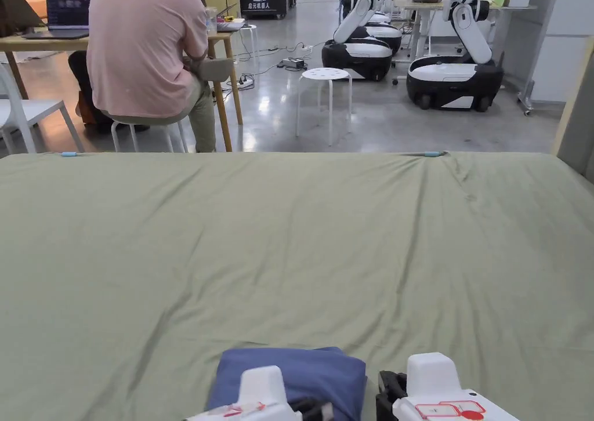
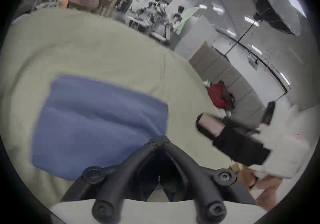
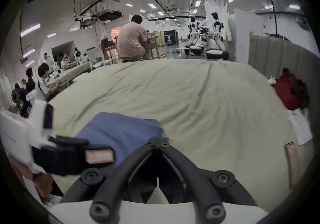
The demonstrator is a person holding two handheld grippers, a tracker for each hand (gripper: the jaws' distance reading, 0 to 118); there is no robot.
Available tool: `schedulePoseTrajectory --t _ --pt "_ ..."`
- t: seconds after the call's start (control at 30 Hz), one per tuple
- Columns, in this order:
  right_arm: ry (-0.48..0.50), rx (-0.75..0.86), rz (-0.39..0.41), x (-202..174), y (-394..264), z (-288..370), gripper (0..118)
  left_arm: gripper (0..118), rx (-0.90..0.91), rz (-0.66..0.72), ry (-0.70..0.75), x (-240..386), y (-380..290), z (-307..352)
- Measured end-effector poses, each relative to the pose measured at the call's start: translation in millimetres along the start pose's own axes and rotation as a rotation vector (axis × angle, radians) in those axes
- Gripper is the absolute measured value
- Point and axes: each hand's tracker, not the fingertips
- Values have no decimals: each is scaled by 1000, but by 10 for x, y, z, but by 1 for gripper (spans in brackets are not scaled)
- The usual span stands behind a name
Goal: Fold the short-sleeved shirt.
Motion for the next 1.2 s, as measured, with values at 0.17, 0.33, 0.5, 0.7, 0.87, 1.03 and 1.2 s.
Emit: schedulePoseTrajectory --t 0.17,0.33,0.5,0.7,0.87,1.03,1.2 --pt "259 -88 -284 -44 5 -564 0 18 104 105 58 -643 288 493" --pt "63 -220 -239 36 -180 -825 0 114 169 374 -105 -1368 253 486" --pt "-11 -193 -118 -106 -104 -779 0 115 -29 554 -296 -1576 116 -44" --pt "-88 -172 -5 -280 -94 -741 0 41 -102 431 -184 -1366 159 -432" --pt "-74 -110 131 -710 138 -623 0 35 -71 313 -156 -1346 288 -103" --pt "36 -49 249 -1481 401 -707 0 34 0 307 -75 -1675 443 442" --pt "172 -39 332 -2376 506 -985 0 34 50 316 59 -2260 614 1103"
